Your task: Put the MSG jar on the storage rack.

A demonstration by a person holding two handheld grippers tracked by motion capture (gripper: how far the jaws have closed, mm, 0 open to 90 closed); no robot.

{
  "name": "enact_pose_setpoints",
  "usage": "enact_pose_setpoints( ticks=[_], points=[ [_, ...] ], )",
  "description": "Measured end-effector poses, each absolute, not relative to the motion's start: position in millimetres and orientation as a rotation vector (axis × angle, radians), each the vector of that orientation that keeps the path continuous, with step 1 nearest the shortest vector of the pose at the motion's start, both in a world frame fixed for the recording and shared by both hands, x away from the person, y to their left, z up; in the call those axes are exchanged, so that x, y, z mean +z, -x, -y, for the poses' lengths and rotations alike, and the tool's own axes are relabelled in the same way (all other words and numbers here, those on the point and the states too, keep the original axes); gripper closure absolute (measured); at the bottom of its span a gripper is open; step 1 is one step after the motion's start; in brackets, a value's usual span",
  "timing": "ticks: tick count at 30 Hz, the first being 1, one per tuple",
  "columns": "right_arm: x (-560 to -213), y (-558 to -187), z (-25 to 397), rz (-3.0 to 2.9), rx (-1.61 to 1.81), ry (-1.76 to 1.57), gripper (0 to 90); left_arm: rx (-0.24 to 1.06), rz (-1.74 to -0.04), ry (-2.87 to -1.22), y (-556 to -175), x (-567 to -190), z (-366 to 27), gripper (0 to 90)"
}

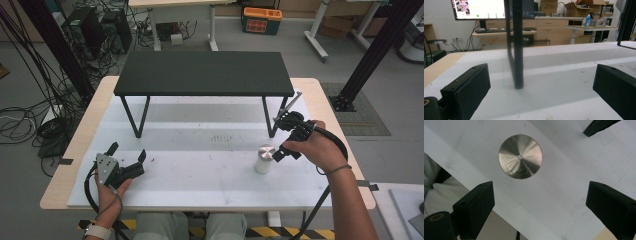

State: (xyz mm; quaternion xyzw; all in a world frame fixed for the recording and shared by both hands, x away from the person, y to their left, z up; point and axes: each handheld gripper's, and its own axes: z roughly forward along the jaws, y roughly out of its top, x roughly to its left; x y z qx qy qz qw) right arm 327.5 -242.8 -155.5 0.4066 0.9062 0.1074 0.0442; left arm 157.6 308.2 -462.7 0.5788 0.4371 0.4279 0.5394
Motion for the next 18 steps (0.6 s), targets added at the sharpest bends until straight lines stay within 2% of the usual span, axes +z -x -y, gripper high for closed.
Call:
enact_pose_setpoints(
  ticks=[18],
  points=[
    [-183.4, -348.5, 213.6, -2.828, 0.306, -1.184, 7.6, 1.018, -1.037, -1.373, -157.3, -463.3, -308.4, 1.4]
  ],
)
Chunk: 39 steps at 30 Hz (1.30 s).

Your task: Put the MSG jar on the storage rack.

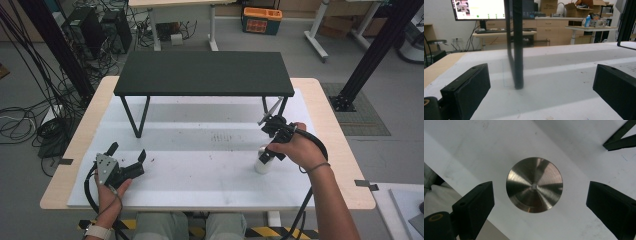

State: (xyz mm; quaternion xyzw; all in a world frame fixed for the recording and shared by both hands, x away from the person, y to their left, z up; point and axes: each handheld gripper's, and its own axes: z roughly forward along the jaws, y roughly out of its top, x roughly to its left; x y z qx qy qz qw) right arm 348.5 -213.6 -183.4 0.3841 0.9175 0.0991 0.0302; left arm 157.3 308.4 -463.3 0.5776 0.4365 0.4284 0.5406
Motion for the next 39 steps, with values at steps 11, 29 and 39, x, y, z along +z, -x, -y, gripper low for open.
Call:
enact_pose_setpoints(
  ticks=[11, 29, 39],
  points=[
    [-200.5, -360.3, 200.4, -2.844, 0.254, -1.173, 7.8, 1.017, -1.037, -1.371, -157.3, -463.5, -308.6, 1.4],
    [-217.7, -369.2, 183.7, -2.856, 0.151, -1.156, 26.5, 1.017, -1.036, -1.371, -157.3, -463.5, -308.7, 1.4],
    [-215.9, -372.3, 179.7, -2.895, 0.15, -1.118, 41.6, 1.016, -1.036, -1.37, -157.3, -463.7, -308.9, 1.4]
  ],
)
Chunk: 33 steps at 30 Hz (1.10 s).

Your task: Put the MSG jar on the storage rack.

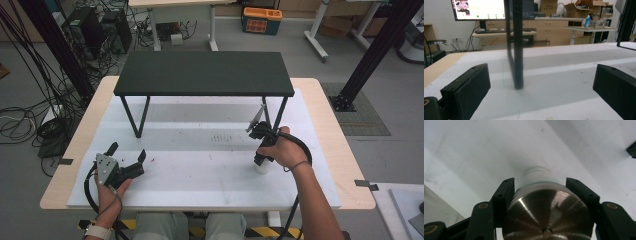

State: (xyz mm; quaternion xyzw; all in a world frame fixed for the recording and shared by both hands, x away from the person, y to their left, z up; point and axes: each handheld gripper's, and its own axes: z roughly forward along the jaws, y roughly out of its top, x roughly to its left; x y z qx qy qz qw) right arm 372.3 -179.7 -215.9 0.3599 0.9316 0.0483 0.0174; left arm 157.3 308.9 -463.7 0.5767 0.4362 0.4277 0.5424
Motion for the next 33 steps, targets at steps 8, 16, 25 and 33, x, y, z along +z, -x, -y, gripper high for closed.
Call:
enact_pose_setpoints(
  ticks=[8, 16, 25, 33],
  points=[
    [-214.8, -373.5, 177.7, -2.89, 0.141, -1.139, 41.9, 1.015, -1.036, -1.369, -157.3, -463.8, -309.1, 1.4],
    [-198.8, -370.4, 176.2, -2.891, 0.154, -1.125, 42.0, 1.014, -1.036, -1.368, -157.3, -463.8, -309.1, 1.4],
    [-156.3, -363.9, 165.4, -2.874, 0.141, -1.089, 42.0, 1.014, -1.036, -1.367, -157.4, -463.9, -309.0, 1.4],
    [-118.8, -362.1, 158.5, -2.875, 0.165, -1.042, 42.0, 1.014, -1.036, -1.371, -157.4, -463.4, -309.3, 1.4]
  ],
)
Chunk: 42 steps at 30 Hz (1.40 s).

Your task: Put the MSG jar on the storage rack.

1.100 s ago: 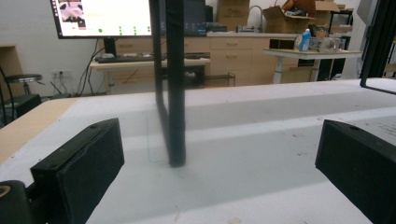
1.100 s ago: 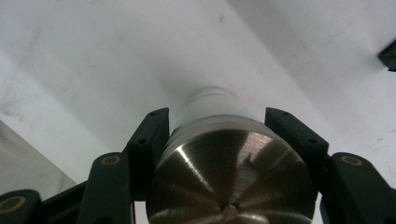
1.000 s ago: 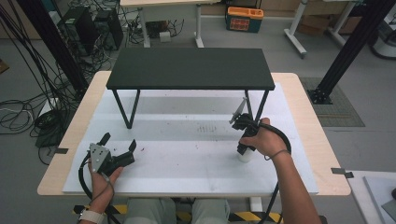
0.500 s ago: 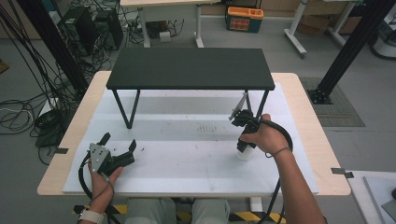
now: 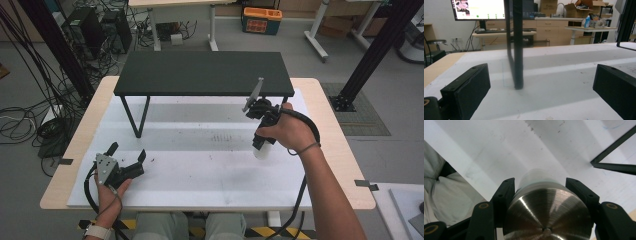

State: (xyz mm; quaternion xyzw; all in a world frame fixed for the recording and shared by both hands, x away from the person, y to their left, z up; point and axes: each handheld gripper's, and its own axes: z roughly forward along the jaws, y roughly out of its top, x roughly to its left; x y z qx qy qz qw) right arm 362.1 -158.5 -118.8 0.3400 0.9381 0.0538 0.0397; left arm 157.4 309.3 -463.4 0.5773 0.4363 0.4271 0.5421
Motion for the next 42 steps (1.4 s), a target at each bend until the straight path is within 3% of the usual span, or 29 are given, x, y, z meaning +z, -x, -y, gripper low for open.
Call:
enact_pose_setpoints(
  ticks=[18, 42],
  points=[
    [-31.4, -374.9, 137.5, -2.86, 0.191, -0.988, 42.0, 1.015, -1.037, -1.369, -157.4, -463.5, -309.2, 1.4],
    [23.1, -442.8, 119.0, -2.835, 0.243, -1.038, 42.0, 1.015, -1.037, -1.368, -157.2, -463.8, -308.9, 1.4]
  ],
)
